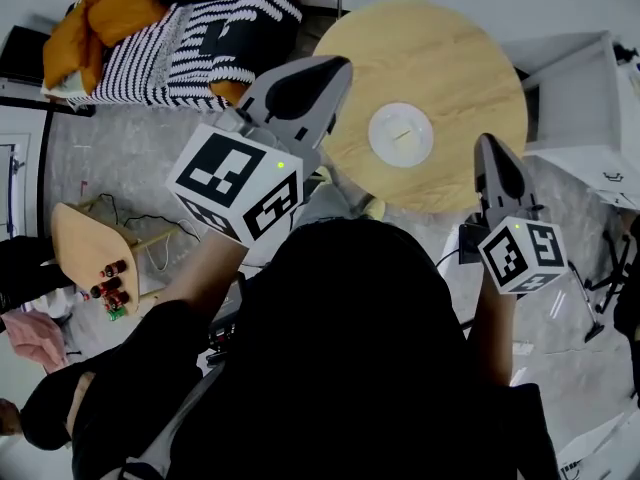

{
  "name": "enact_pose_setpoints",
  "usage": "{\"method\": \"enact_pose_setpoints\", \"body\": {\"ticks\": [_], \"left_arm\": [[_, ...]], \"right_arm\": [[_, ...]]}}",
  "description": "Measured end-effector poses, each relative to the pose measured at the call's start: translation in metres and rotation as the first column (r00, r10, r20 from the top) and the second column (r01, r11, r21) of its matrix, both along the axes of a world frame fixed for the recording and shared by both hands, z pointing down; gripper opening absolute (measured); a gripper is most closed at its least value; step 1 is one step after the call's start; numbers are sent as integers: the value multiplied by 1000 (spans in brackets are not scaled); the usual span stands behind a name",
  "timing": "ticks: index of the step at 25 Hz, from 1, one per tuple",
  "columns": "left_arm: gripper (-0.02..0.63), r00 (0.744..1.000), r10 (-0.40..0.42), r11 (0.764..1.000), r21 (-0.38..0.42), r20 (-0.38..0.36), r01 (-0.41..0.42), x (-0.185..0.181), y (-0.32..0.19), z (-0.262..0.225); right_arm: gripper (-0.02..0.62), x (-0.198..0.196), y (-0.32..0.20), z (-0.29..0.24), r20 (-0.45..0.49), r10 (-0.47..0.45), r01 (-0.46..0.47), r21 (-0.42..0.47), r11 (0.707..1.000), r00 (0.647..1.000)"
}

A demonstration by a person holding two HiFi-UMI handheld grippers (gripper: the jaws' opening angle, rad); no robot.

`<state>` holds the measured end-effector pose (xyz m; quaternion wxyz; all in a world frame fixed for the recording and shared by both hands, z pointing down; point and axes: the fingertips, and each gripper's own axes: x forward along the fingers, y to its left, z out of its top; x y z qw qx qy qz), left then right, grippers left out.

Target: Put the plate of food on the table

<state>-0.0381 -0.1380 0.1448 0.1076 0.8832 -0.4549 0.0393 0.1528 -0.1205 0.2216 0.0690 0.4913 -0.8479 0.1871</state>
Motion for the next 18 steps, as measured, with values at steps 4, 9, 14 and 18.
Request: {"method": "enact_pose_setpoints", "body": {"ticks": [4, 9, 14, 18], "left_arm": [[5, 1000, -13, 1000, 8, 0, 13, -3, 4, -2], [5, 1000, -22, 1000, 9, -4, 22, -6, 5, 0], [5, 1000, -26, 999, 22, 3, 26, -4, 5, -4], [5, 999, -32, 999, 27, 3, 32, -3, 3, -6]], "right_arm": [[9, -4, 0, -3, 3, -15, 15, 7, 1000, 1000], [9, -8, 1, -2, -17, -37, 37, 8, 999, 999], [9, -8, 2, 0, -20, -50, 50, 4, 999, 999], [9, -8, 2, -1, -24, -60, 60, 6, 998, 998]]}}
